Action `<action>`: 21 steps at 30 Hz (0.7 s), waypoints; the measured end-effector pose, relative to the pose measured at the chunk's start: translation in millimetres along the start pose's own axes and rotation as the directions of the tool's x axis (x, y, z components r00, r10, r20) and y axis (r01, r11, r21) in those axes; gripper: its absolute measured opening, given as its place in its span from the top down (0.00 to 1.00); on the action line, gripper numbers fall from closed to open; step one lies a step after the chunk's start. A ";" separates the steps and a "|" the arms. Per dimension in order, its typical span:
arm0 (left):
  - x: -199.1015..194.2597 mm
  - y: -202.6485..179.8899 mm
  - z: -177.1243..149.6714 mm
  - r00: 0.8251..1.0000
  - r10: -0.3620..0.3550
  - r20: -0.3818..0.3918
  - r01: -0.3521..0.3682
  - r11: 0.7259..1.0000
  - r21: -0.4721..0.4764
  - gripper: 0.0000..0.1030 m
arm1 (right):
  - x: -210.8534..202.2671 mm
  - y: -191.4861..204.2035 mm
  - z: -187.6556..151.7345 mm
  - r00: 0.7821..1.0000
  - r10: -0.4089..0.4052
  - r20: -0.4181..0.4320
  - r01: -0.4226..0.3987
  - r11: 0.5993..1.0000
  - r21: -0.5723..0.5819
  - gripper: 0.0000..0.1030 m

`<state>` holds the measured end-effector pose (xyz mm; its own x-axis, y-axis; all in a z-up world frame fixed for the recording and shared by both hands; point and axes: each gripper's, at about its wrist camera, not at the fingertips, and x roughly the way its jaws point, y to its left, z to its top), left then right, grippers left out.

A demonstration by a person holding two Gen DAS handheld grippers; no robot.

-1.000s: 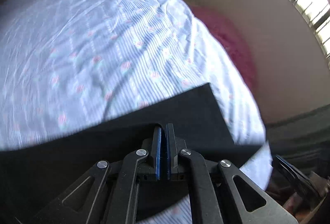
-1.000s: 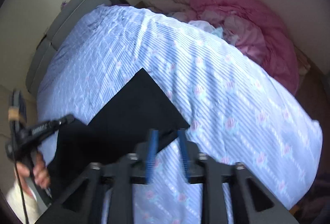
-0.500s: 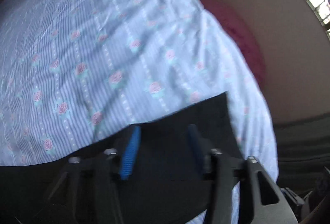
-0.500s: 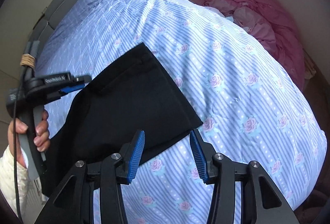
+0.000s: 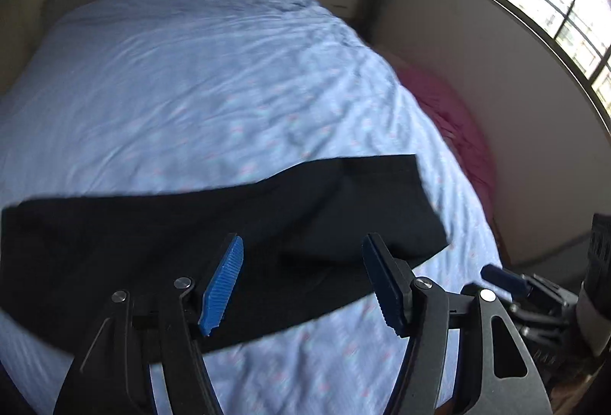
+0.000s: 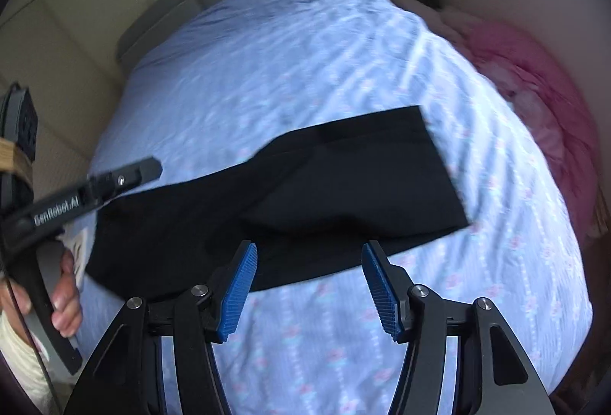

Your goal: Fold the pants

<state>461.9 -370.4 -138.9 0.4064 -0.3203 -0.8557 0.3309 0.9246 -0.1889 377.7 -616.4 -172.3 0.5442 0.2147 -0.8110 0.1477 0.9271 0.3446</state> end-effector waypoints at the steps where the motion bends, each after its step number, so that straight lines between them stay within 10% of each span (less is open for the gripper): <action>1: -13.7 16.7 -11.5 1.000 0.012 0.002 -0.012 0.999 -0.030 0.38 | -1.8 16.0 -4.3 1.000 0.022 -0.003 -0.022 0.999 -0.027 0.43; 12: -153.1 201.8 -134.2 0.974 0.214 0.069 -0.191 0.949 -0.251 0.36 | -4.2 222.7 -82.8 0.974 0.218 -0.062 -0.227 0.942 -0.248 0.43; 21: -158.4 334.2 -196.9 0.957 0.289 -0.007 -0.285 0.937 -0.201 0.34 | 58.8 350.0 -174.1 0.969 0.224 -0.106 -0.243 0.941 -0.236 0.43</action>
<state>340.4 29.9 -161.4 0.4785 -0.0374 -0.8773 0.0234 0.9993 -0.0298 317.6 -225.8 -181.7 0.4729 0.4482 -0.7586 -0.1883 0.8925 0.4099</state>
